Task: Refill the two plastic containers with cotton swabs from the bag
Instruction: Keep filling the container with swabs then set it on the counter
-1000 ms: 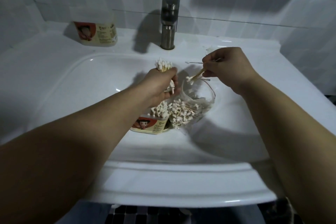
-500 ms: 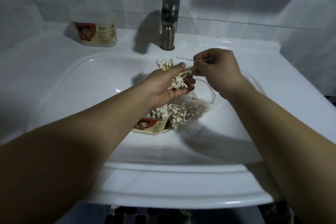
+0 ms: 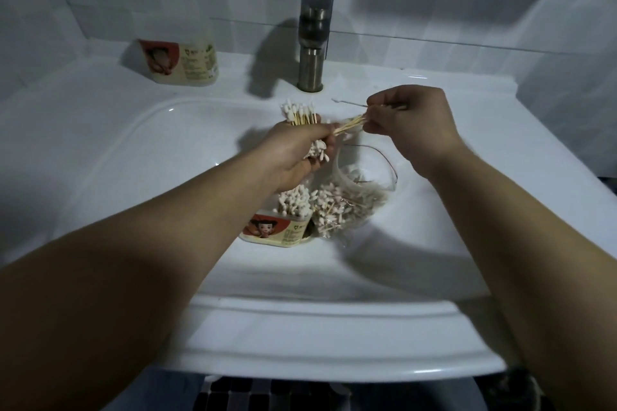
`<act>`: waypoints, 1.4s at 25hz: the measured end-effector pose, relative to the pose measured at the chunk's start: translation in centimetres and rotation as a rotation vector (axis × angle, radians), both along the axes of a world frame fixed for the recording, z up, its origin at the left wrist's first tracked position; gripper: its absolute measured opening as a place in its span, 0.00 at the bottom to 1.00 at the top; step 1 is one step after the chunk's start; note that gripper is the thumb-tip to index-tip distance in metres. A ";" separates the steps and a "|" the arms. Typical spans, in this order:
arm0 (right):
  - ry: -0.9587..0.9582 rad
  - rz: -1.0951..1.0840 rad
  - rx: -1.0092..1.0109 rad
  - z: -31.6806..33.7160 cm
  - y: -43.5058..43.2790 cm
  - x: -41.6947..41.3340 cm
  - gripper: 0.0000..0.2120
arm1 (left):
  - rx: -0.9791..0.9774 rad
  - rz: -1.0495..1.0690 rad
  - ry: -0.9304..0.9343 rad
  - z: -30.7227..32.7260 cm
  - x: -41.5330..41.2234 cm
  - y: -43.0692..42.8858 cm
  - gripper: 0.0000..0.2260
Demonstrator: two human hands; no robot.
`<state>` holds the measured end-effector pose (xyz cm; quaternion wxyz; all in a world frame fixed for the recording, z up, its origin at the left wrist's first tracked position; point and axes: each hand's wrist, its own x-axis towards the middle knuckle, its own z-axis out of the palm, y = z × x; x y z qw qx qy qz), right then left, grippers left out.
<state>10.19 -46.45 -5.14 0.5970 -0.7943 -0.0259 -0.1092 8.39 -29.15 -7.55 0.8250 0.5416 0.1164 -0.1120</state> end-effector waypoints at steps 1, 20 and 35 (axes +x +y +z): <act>-0.001 -0.012 0.005 0.0 -0.2 0.1 0.07 | 0.016 0.019 -0.003 -0.1 0.1 0.1 0.05; 0.041 0.090 -0.232 0.3 -0.7 -0.3 0.07 | 0.260 0.263 -0.119 -0.4 1.3 0.3 0.07; 0.044 0.227 -0.290 0.3 -0.3 -0.9 0.06 | 0.709 -0.138 -0.430 -1.1 0.7 0.7 0.10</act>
